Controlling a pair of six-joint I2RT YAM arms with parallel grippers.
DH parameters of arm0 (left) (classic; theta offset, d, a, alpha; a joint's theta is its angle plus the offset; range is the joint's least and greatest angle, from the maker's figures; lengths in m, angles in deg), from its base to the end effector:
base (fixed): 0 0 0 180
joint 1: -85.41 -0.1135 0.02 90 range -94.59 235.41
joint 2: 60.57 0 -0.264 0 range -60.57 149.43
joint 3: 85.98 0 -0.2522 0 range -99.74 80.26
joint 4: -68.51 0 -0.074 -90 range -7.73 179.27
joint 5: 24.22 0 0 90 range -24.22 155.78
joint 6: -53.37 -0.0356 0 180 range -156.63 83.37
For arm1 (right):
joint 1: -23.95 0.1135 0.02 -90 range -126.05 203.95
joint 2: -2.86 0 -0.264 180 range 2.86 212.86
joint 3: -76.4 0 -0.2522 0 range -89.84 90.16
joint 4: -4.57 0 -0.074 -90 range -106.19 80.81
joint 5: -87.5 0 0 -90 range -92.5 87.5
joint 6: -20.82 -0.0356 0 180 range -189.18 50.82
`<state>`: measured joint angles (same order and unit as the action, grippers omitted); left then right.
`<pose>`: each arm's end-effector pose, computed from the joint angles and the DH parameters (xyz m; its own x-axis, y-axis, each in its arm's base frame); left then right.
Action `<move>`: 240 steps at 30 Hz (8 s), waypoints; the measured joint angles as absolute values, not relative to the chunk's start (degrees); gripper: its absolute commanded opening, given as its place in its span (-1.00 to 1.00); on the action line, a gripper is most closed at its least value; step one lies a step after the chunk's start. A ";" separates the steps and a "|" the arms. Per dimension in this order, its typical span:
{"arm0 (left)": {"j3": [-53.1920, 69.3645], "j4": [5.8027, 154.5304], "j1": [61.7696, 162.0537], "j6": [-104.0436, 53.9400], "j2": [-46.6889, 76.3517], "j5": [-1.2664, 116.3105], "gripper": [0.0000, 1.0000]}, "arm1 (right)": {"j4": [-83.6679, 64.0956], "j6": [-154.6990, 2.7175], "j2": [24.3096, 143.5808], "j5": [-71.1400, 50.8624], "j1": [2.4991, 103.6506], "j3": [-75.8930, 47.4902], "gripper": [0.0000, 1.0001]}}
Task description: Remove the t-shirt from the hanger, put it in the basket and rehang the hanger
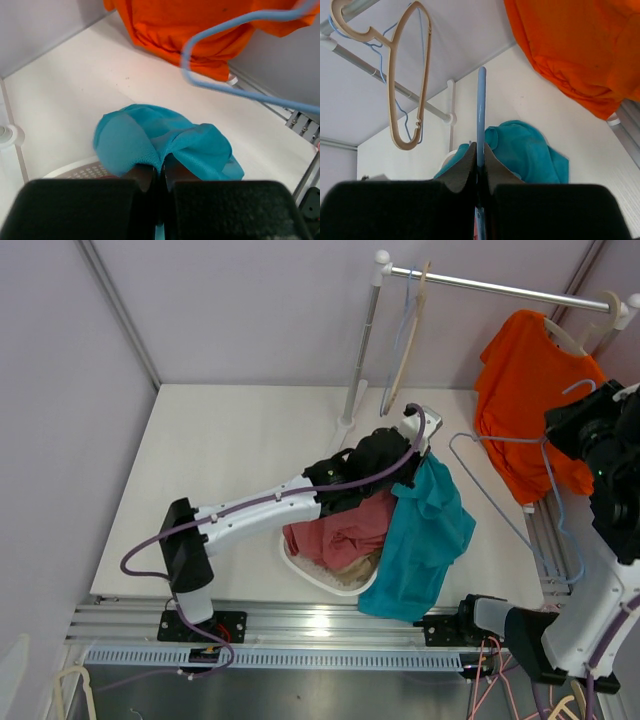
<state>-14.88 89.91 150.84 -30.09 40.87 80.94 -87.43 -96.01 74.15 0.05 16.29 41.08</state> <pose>0.1863 -0.3850 0.3789 -0.1875 0.1457 -0.9714 0.7558 0.6530 -0.0480 0.1100 -0.0164 0.5703 -0.2033 0.4823 -0.8521 0.2989 0.8593 0.4151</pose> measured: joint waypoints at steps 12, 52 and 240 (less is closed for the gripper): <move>-23.12 100.44 149.51 -28.12 36.92 66.65 -0.99 | -79.80 -94.80 68.03 9.97 16.27 30.78 -1.00; 33.10 73.67 145.22 -19.73 -2.64 80.26 -0.99 | -46.56 -90.10 86.54 -7.08 16.22 24.47 -1.00; 31.94 91.92 159.23 -11.33 -7.95 86.47 0.99 | -61.18 -79.48 92.42 1.21 2.47 36.77 0.77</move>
<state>31.94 91.92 159.23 -11.33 -7.95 86.47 -61.18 -79.48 92.42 1.21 2.47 36.77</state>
